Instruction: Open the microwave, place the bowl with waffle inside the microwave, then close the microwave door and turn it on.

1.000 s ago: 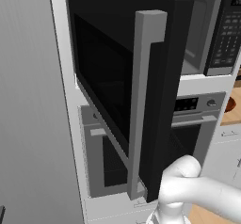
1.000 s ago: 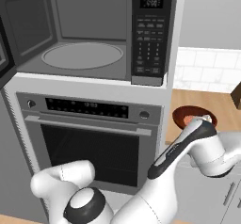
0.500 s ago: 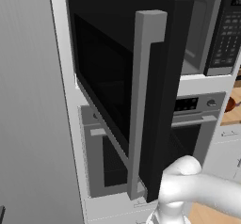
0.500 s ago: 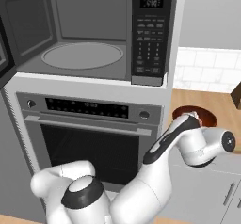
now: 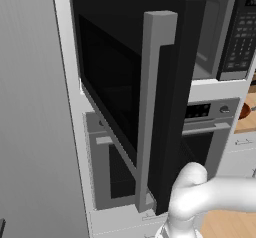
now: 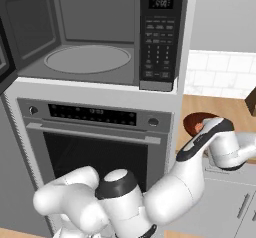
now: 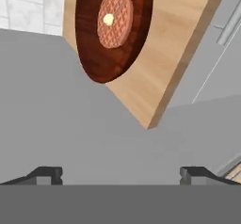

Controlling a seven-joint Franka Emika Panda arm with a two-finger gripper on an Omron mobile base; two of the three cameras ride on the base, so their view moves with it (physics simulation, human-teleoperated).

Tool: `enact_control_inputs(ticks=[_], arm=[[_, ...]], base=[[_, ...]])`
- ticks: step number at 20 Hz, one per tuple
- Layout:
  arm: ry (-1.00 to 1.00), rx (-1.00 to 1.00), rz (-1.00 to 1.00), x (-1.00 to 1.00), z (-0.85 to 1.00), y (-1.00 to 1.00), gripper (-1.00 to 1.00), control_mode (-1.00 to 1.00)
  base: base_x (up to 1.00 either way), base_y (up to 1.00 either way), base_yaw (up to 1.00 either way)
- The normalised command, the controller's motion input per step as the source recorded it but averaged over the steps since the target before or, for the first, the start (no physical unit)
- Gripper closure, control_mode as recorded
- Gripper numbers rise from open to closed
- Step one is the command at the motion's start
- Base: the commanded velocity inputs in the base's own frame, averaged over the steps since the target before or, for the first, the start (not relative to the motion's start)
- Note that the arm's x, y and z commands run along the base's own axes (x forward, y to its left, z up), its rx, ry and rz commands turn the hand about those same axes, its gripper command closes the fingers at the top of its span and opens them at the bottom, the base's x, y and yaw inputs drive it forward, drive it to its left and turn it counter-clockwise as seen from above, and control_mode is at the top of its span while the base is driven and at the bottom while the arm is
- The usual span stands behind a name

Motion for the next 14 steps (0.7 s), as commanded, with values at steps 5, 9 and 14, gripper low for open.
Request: enact_control_inputs(ticks=[5,9,14], arm=[[0.00,0.00,0.00,0.19,-0.31,-0.18,-1.00,-1.00],[0.00,0.00,0.00,0.29,-0.24,0.00,-1.00,-1.00],[0.06,0.00,-0.07,0.35,-0.21,0.00,-1.00,-1.00]], base=[[0.00,0.00,0.00],[0.00,0.00,0.00],[0.00,0.00,0.00]])
